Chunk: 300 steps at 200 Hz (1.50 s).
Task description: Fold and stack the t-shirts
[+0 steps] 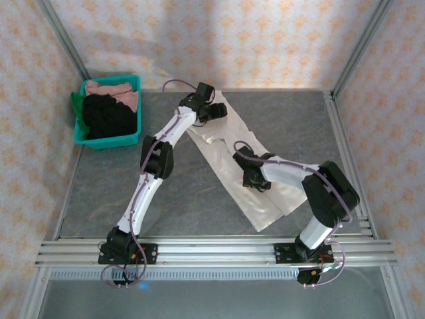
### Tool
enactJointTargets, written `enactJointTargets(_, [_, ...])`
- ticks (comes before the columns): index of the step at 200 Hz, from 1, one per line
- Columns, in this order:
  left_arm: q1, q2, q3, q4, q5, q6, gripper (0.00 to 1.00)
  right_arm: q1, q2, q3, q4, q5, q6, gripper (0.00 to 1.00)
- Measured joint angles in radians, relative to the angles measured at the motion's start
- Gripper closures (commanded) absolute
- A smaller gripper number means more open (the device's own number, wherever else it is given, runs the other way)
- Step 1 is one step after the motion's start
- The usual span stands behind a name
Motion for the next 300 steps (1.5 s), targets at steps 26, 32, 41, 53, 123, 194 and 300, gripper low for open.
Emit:
enactJointTargets(26, [-0.001, 0.024, 0.032, 0.043, 0.05, -0.054, 0.24, 0.138, 0.0, 0.003, 0.014, -0.039, 0.106, 0.43])
enactJointTargets(32, [-0.001, 0.026, 0.038, 0.048, 0.059, -0.065, 0.23, 0.163, 0.002, 0.007, 0.016, -0.047, 0.126, 0.42])
enactJointTargets(41, [-0.003, 0.029, 0.047, 0.049, 0.064, -0.078, 0.2, 0.201, 0.009, 0.018, 0.018, -0.055, 0.159, 0.42])
enactJointTargets(53, [-0.006, 0.03, 0.054, 0.049, 0.068, -0.086, 0.1, 0.233, 0.02, 0.035, 0.027, -0.064, 0.188, 0.42])
enactJointTargets(123, [-0.006, -0.178, -0.119, -0.061, 0.053, -0.012, 0.0, 0.26, -0.044, 0.112, 0.102, -0.047, 0.182, 0.41])
enactJointTargets(194, [-0.049, -0.697, -0.688, 0.045, -0.158, 0.012, 0.01, 0.171, -0.113, -0.082, 0.13, -0.034, 0.14, 0.49])
enactJointTargets(300, [-0.077, -0.284, -0.426, 0.049, -0.182, -0.047, 0.2, 0.203, 0.114, 0.064, 0.362, -0.102, 0.212, 0.49])
